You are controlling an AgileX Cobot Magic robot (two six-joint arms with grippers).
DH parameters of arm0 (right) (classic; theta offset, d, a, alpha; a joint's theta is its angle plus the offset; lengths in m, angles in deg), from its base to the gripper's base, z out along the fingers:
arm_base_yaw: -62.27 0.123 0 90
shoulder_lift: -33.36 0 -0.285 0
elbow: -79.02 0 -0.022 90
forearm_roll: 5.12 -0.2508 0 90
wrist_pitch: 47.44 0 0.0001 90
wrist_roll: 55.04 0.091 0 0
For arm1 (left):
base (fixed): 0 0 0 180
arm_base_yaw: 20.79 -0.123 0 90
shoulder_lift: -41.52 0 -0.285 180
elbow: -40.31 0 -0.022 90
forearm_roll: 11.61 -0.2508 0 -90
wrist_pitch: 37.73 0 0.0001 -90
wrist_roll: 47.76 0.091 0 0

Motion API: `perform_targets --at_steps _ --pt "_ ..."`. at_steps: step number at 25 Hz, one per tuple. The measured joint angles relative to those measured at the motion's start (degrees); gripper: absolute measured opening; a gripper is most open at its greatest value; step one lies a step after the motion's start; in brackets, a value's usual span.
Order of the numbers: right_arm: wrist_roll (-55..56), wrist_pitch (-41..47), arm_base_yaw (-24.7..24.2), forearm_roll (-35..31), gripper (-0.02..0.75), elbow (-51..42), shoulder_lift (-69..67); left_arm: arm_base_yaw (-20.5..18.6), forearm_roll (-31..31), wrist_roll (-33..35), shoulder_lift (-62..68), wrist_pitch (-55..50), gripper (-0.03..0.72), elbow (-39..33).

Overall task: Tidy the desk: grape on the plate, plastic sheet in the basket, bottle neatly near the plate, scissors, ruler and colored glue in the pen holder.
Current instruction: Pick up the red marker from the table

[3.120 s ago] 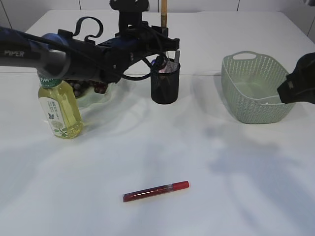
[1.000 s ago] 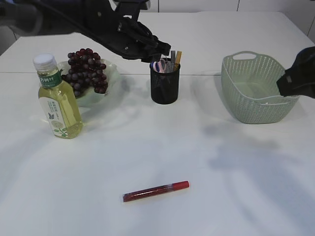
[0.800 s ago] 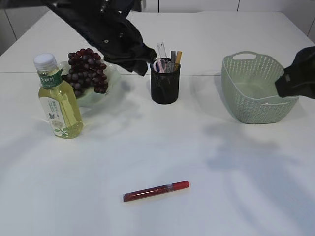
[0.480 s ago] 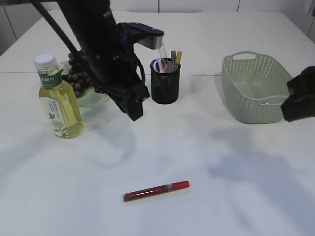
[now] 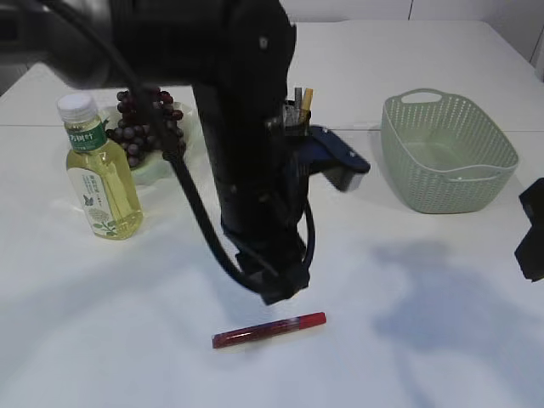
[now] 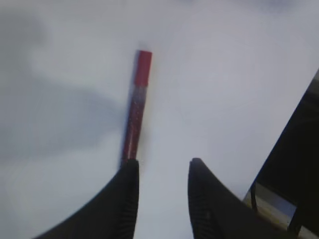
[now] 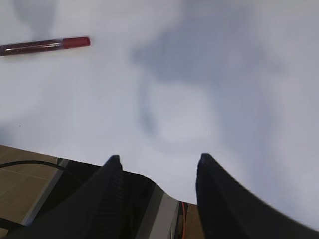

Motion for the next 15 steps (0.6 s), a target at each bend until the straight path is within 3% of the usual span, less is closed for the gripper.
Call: perform_targets --at_steps 8,15 --pt "0.0 0.29 0.0 -0.1 0.384 0.0 0.0 0.57 -6.38 0.12 0.04 9.42 0.248 -11.01" --pt "-0.11 0.29 0.0 -0.1 0.384 0.0 0.0 0.57 -6.0 1.47 2.03 16.85 0.249 -11.93"
